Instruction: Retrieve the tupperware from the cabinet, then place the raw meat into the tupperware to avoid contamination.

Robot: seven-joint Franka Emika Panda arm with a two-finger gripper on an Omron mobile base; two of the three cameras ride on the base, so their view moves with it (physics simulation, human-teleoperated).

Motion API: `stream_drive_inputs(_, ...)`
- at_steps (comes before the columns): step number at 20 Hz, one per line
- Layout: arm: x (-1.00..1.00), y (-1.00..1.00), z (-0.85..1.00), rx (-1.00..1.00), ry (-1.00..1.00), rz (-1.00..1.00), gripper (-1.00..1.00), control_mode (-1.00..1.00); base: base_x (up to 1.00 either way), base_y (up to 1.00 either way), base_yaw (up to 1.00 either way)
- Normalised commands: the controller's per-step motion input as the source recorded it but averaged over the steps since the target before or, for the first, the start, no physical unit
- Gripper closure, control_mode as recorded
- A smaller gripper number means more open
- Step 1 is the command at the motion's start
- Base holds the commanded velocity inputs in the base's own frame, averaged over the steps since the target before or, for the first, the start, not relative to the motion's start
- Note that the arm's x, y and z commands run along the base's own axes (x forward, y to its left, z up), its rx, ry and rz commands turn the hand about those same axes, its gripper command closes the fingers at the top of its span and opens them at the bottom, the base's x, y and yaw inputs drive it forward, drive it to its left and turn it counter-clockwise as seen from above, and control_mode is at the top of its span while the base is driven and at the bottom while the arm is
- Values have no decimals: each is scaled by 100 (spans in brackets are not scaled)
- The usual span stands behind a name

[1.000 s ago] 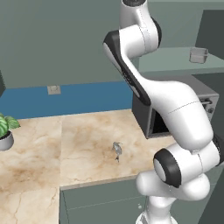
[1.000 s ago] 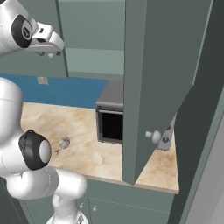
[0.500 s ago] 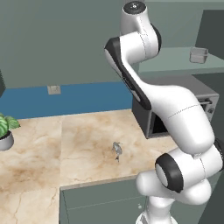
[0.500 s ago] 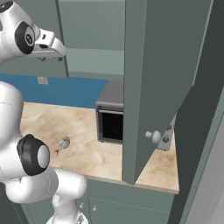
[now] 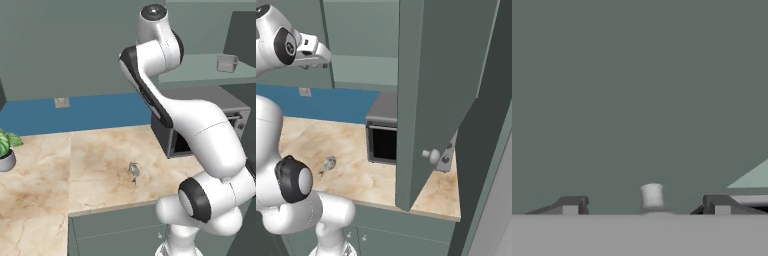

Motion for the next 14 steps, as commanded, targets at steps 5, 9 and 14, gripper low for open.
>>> stream_drive_inputs(5,48,0,4,0,0,5,100,-100,0,0,0)
stream_drive_inputs(9,28,0,0,0,-5,3,100,-100,0,0,0)
stream_drive_inputs(14,12,0,0,-1,-16,0,100,-100,0,0,0)
